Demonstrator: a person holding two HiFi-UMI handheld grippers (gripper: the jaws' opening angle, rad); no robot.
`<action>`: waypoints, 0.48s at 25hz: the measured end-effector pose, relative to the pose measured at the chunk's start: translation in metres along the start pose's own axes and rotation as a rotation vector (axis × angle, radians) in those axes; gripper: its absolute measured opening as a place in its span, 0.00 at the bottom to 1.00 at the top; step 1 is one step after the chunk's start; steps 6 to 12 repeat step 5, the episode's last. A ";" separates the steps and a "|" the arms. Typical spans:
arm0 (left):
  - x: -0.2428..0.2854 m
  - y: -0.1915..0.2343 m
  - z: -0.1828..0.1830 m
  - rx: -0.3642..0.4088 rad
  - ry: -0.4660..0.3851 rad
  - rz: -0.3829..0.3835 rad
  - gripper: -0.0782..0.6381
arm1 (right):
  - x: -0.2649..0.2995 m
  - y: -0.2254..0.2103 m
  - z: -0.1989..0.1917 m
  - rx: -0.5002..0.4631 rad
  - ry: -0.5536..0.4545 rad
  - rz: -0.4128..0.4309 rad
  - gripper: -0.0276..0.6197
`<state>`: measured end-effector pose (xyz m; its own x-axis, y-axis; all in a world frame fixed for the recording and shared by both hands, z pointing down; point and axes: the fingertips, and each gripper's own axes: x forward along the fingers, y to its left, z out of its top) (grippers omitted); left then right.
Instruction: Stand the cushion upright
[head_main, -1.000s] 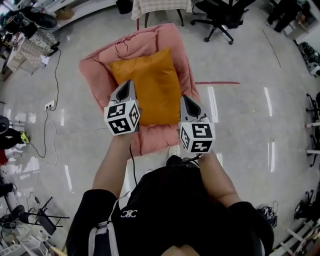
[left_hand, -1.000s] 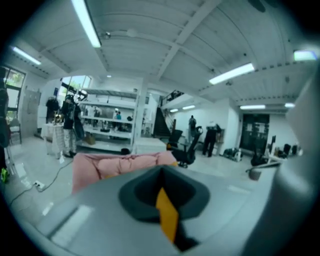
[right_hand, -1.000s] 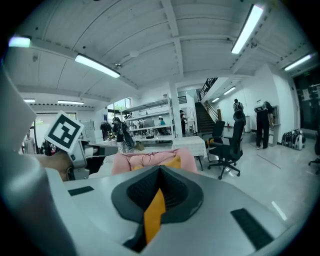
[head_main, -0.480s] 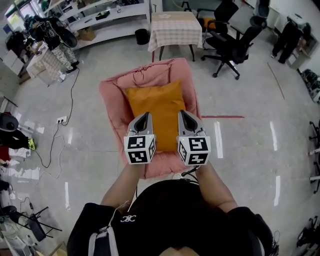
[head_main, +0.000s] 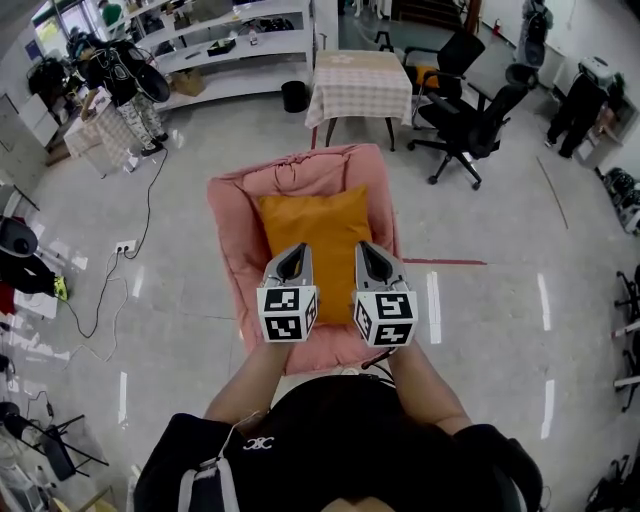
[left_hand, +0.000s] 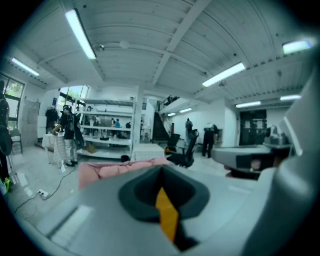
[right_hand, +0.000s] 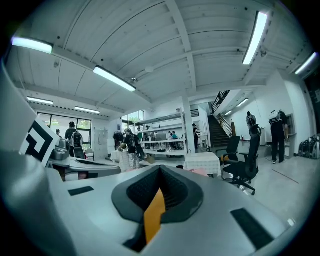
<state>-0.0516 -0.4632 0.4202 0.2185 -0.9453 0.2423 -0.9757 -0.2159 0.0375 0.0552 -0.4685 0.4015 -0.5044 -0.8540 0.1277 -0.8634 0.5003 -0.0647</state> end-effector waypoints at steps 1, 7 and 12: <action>-0.001 0.000 0.000 -0.003 0.000 -0.001 0.11 | -0.001 0.002 0.001 0.003 -0.012 0.008 0.04; -0.003 0.000 -0.002 -0.008 0.001 -0.001 0.11 | -0.006 0.009 0.004 0.008 -0.041 0.035 0.04; -0.003 0.000 -0.002 -0.008 0.001 -0.001 0.11 | -0.006 0.009 0.004 0.008 -0.041 0.035 0.04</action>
